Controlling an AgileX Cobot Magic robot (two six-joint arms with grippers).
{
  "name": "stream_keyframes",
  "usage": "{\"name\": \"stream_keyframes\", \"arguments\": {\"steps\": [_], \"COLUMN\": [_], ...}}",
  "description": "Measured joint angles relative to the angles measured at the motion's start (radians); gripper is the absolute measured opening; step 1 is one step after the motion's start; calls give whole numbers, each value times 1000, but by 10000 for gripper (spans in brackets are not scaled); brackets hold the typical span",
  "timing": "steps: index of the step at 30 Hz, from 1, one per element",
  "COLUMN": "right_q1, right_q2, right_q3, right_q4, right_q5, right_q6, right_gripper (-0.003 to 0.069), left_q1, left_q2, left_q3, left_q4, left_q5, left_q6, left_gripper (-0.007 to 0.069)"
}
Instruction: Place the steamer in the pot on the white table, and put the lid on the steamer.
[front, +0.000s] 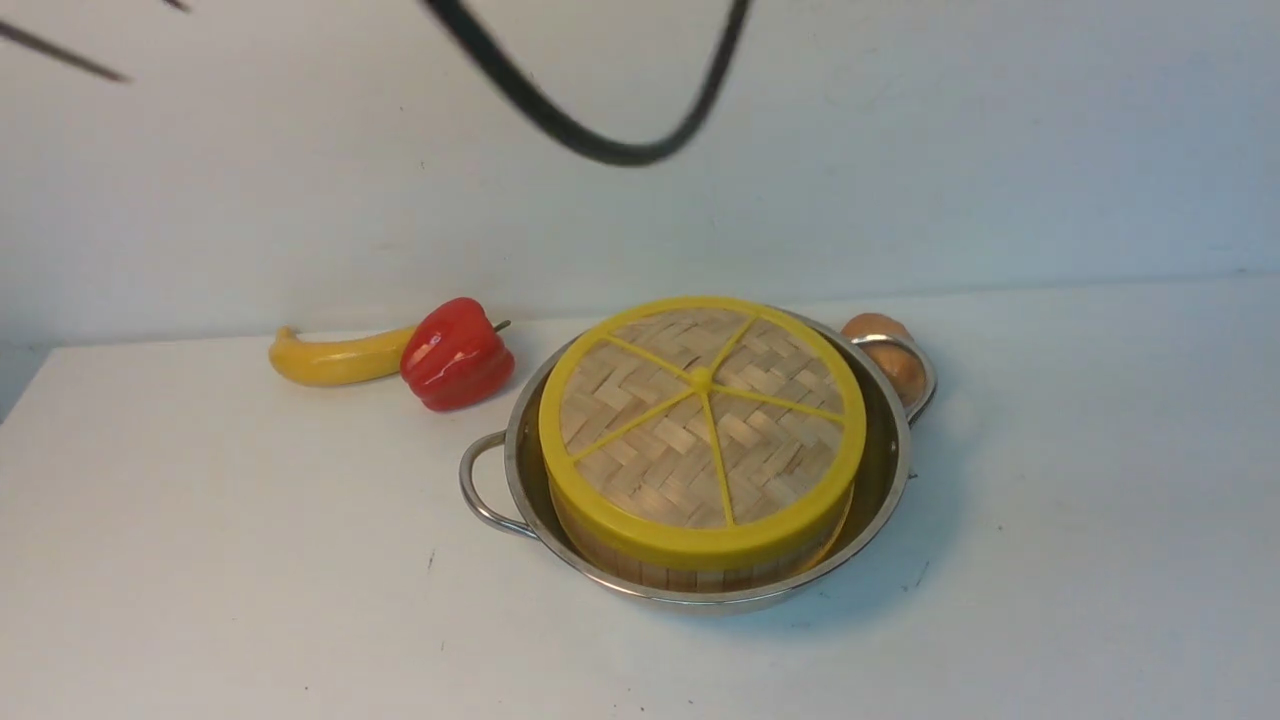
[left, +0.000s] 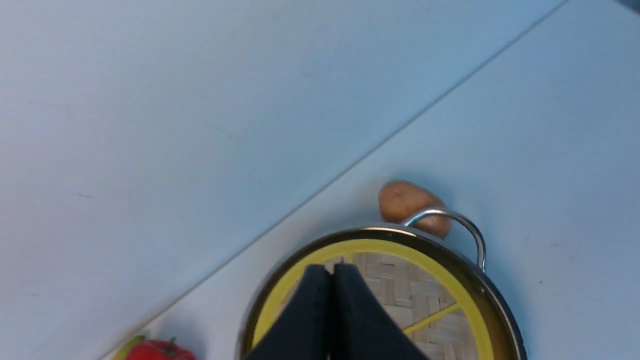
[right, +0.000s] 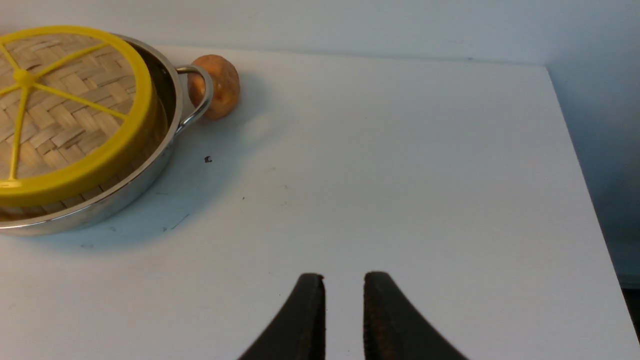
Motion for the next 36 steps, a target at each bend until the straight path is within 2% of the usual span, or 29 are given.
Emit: {"name": "stream_keyframes", "arguments": {"steps": [6, 8, 10, 12, 15, 16, 22, 28, 36], "right_q1": [0, 0, 0, 0, 0, 0, 0, 0, 0], "right_q2": [0, 0, 0, 0, 0, 0, 0, 2, 2], "right_q3": [0, 0, 0, 0, 0, 0, 4, 82, 164], "right_q4": [-8, -8, -8, -8, -8, -8, -8, -8, 5], "right_q5": [0, 0, 0, -3, -24, -25, -49, -98, -173], "right_q6": [-3, -6, -9, -20, -25, -25, -38, -52, -45], "right_gripper": [141, 143, 143, 144, 144, 144, 123, -1, -4], "left_q1": [0, 0, 0, 0, 0, 0, 0, 0, 0], "left_q2": [-262, -383, -444, -566, -745, -745, -1054, -1259, -1441], "left_q3": [227, 384, 472, 658, 909, 909, 1282, 1497, 1642], "left_q4": [168, 244, 272, 302, 305, 305, 307, 315, 315], "left_q5": [0, 0, 1, 1, -57, -57, -159, -198, -243], "left_q6": [-41, -83, -104, -143, -192, -192, -327, -386, -395], "left_gripper": [-24, -24, -24, -24, -24, -24, -21, -21, -21]}}
